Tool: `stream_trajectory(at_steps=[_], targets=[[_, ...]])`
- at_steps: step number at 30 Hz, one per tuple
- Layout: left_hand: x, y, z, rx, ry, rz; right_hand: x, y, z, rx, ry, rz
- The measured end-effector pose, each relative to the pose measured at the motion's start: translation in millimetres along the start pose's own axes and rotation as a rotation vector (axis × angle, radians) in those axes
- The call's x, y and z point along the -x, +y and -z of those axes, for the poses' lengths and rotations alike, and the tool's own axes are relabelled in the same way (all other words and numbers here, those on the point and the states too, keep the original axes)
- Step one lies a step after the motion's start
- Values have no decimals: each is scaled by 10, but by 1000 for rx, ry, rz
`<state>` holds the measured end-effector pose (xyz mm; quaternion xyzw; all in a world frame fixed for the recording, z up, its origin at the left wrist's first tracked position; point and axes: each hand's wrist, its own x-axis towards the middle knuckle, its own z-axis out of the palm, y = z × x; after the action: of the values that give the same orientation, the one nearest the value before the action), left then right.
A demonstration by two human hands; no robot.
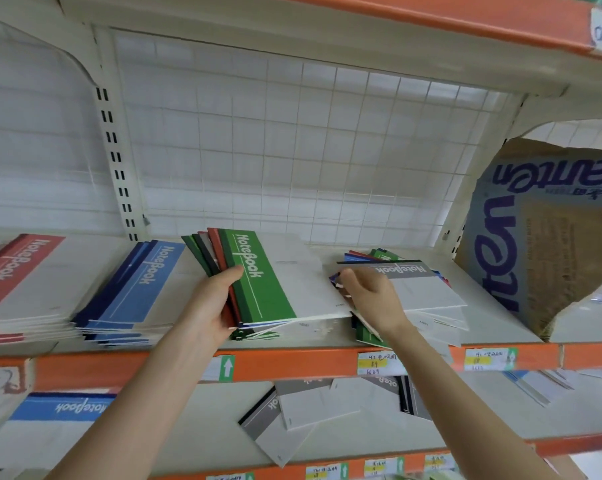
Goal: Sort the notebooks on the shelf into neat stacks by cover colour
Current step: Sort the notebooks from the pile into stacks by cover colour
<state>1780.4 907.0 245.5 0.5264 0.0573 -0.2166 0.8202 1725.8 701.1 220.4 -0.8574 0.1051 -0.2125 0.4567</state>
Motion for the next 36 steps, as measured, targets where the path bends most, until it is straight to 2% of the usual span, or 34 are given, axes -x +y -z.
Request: stream_trajectory(at_steps=[2, 5, 12, 23, 27, 31, 36], targets=[[67, 36, 87, -33, 9, -16, -47, -173, -105, -45, -61, -179], [155, 81, 242, -62, 14, -61, -83, -323, -287, -26, -205, -238], [181, 198, 616, -66, 109, -87, -176, -402, -561, -73, -71, -283], [158, 335, 959, -67, 116, -17, -153, -136, -298, -69, 189, -392], [137, 372, 994, -88, 110, -12, -144, -102, -285, -39, 209, -409], [178, 415, 999, -91, 85, -33, -180, -137, -369, 137, 196, -402], [199, 462, 1070, -63, 79, -62, -250, -235, -488, 334, 90, -444]])
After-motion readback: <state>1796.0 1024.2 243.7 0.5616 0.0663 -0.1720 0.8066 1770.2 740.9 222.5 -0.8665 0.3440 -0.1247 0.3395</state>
